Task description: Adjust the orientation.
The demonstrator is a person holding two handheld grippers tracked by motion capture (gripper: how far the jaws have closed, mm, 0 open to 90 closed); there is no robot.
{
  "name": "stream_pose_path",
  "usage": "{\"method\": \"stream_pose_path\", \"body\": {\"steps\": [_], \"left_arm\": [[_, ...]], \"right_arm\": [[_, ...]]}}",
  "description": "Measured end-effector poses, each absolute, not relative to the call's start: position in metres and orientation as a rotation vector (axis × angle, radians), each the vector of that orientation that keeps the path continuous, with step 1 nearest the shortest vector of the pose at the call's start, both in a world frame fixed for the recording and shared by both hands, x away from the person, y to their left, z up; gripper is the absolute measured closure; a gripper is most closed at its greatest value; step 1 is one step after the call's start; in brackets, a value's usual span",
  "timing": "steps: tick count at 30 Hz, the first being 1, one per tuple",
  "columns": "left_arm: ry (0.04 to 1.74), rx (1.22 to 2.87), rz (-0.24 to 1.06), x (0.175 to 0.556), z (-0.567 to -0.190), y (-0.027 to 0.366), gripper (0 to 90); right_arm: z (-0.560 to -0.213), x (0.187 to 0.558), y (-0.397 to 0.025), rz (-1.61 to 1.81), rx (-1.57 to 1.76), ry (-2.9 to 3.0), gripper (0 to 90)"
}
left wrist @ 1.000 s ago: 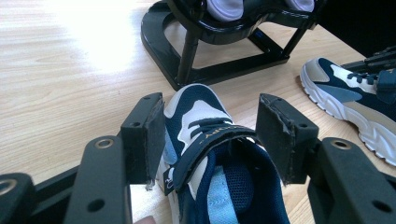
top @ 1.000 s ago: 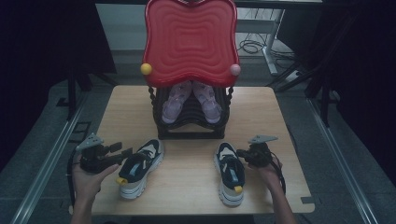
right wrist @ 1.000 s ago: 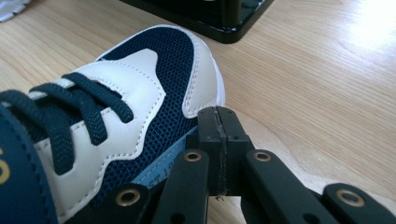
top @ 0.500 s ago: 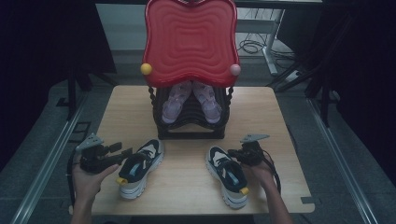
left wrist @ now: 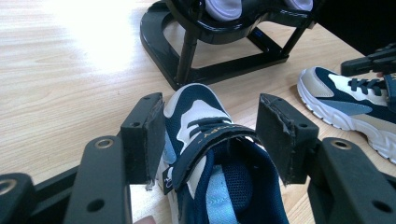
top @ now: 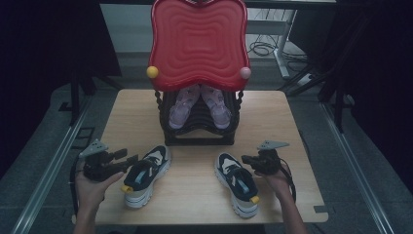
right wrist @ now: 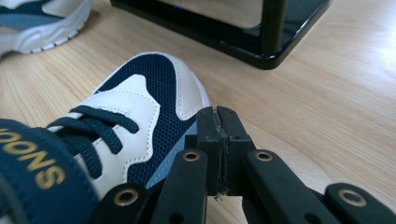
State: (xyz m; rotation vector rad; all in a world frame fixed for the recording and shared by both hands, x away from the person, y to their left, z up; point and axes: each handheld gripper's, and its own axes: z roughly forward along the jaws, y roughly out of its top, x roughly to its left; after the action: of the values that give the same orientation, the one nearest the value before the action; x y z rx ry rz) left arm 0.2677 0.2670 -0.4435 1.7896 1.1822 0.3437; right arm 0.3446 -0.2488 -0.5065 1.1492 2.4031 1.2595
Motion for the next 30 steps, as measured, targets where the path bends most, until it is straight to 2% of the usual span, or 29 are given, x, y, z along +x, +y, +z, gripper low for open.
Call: {"method": "stream_pose_path", "body": {"steps": [10,15,22,30], "left_arm": [[1.173,1.792,0.348,0.266,-0.441,0.267,42.6],[1.174,1.795,0.349,0.264,-0.441,0.268,42.2],[1.177,1.788,0.354,0.26,-0.439,0.27,42.0],[1.17,1.811,0.341,0.26,-0.441,0.267,41.9]], "right_arm": [[-0.486,0.324,-0.265,1.337,1.137,2.309,88.9],[-0.478,0.315,-0.267,1.368,1.116,2.289,85.9],[-0.467,0.299,-0.271,1.368,1.09,2.291,79.3],[-0.461,0.281,-0.282,1.372,1.118,2.263,66.7]]}}
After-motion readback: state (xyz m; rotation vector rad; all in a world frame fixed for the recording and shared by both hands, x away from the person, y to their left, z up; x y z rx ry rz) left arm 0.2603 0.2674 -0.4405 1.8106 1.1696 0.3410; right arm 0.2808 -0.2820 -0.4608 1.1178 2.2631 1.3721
